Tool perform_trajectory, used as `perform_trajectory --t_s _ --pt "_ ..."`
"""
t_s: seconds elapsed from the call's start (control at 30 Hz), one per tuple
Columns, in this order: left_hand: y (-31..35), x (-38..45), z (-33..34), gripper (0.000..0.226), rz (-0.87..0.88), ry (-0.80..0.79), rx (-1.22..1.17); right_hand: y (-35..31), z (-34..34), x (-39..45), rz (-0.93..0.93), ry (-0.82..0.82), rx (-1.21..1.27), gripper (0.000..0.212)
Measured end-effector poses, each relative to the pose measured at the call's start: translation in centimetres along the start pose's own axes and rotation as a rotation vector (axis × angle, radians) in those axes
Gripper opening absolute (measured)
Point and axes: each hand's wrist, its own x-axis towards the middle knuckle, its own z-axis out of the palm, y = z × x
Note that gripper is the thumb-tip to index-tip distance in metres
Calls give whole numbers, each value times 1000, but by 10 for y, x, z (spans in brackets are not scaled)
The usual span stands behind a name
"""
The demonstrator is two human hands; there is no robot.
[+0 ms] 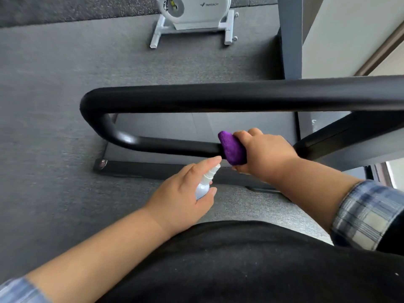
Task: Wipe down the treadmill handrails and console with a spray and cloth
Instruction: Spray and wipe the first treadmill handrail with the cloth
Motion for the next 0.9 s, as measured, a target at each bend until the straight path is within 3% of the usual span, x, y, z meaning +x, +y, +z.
perform_trajectory --t_s 0.6,0.9 --pt "-73 -57 -76 60 -20 15 27 -165 5 67 -79 191 8 69" --pt "-129 -87 -126 61 27 40 62 -221 10 88 -45 357 200 76"
